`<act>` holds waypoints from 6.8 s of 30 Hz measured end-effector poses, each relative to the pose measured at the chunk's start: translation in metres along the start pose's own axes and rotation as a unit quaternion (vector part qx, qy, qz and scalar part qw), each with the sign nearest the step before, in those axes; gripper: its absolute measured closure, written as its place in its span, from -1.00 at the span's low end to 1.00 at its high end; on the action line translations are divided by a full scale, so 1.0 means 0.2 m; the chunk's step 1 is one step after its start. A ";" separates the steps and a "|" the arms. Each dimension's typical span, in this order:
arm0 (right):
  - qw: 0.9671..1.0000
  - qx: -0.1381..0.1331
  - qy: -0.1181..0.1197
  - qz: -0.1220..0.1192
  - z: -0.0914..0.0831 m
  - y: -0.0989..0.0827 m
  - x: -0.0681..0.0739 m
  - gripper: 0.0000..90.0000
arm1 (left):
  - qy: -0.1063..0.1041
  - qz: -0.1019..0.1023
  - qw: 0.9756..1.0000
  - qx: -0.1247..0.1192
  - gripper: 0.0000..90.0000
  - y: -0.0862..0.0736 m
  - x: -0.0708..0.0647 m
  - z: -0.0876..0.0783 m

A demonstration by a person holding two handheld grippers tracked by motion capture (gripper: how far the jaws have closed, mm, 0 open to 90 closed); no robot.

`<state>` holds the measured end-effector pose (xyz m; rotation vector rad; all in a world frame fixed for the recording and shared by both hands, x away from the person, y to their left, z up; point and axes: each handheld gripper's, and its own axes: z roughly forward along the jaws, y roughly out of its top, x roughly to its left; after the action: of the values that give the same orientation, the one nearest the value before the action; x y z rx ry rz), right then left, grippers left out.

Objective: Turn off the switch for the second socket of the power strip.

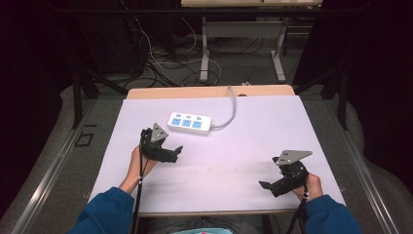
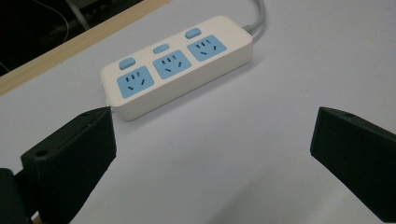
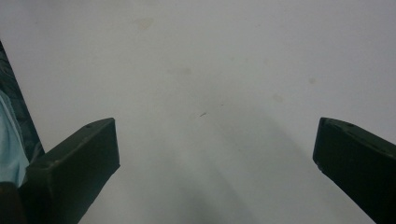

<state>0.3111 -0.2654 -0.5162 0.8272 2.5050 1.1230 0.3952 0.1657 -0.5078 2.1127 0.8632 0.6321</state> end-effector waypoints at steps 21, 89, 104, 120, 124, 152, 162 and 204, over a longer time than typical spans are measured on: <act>1.000 0.004 0.006 0.001 0.01 0.00 0.00 -1.00 | -0.012 -0.016 1.000 0.011 -0.98 0.08 0.06 0.14; 1.000 0.021 0.010 -0.007 0.02 0.01 0.00 -1.00 | 0.044 -0.053 0.997 0.044 -0.88 0.29 0.26 0.44; 1.000 0.018 0.009 -0.006 0.03 0.01 0.01 -0.99 | 0.050 -0.065 0.996 0.045 -0.26 0.32 0.27 0.54; 1.000 0.019 0.010 -0.009 0.03 0.01 0.00 -0.99 | 0.039 -0.078 0.996 0.030 0.89 0.32 0.27 0.59; 1.000 0.017 0.009 -0.010 0.03 0.01 0.00 -0.99 | 0.034 -0.073 0.996 0.027 1.00 0.32 0.26 0.59; 1.000 0.015 0.004 -0.012 0.02 0.01 0.01 -0.98 | 0.019 -0.063 0.997 0.048 1.00 0.27 0.25 0.69; 1.000 0.023 0.004 -0.012 0.02 0.01 0.01 -0.98 | 0.021 -0.059 0.997 0.037 1.00 0.26 0.25 0.70; 1.000 0.023 -0.001 -0.015 0.03 0.01 0.01 -0.97 | 0.030 -0.073 0.996 0.029 1.00 0.24 0.23 0.69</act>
<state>0.3124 -0.2595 -0.5195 0.7998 2.5424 1.0593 0.5337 0.1130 -0.5456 2.0686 1.0706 0.6014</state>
